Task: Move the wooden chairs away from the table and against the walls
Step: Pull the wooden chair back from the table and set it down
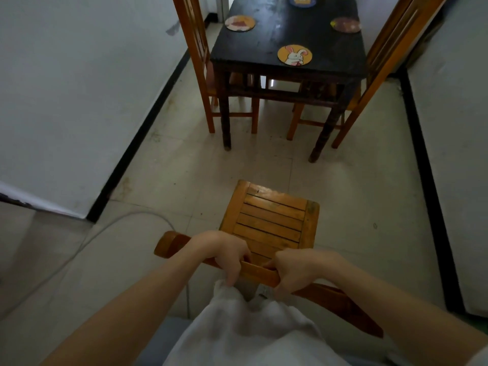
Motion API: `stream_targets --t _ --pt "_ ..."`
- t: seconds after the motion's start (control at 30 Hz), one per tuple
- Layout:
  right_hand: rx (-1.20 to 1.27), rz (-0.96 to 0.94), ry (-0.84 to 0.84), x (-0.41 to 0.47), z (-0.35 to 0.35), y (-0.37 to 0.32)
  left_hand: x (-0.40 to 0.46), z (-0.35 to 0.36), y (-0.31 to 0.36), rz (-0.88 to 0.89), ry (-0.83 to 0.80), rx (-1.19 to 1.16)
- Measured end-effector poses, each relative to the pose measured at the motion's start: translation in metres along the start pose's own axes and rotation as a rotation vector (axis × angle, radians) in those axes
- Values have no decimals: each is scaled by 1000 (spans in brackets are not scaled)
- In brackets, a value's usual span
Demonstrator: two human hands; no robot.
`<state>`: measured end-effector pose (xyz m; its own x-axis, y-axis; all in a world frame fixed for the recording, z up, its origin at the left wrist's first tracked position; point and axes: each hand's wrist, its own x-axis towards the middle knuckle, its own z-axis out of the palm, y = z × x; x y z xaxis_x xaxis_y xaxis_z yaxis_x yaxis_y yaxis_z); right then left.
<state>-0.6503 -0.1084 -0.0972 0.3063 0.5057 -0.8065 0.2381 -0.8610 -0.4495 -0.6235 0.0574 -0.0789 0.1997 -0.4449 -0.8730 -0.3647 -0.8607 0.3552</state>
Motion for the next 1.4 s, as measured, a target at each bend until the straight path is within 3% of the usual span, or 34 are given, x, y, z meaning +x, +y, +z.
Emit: stream_targets --t 0.27,0.4,0.47,0.57,0.67,0.83,1.07,1.27,1.4 --pt "-29 35 -165 -15 -1 8 11 3 15 83 -123 14" --pt "189 63 -239 -18 -15 13 17 -5 6 150 -206 -43" --pt "364 131 -215 -17 -19 15 18 -13 -3 167 -236 -119" --pt "419 175 -108 -8 -19 16 22 -22 -20 194 -228 -265" --pt "375 168 66 9 -18 13 29 -24 -36 189 -118 -256" --pt "333 182 321 42 -43 -1 43 -33 -83 48 236 -375" --pt "374 217 394 105 -97 -53 33 -75 -194 6 574 -519" --pt "467 277 476 179 -172 -127 -8 -120 -339 -28 733 -519" --pt "506 245 620 208 -217 -170 -33 -154 -395 -91 784 -450"
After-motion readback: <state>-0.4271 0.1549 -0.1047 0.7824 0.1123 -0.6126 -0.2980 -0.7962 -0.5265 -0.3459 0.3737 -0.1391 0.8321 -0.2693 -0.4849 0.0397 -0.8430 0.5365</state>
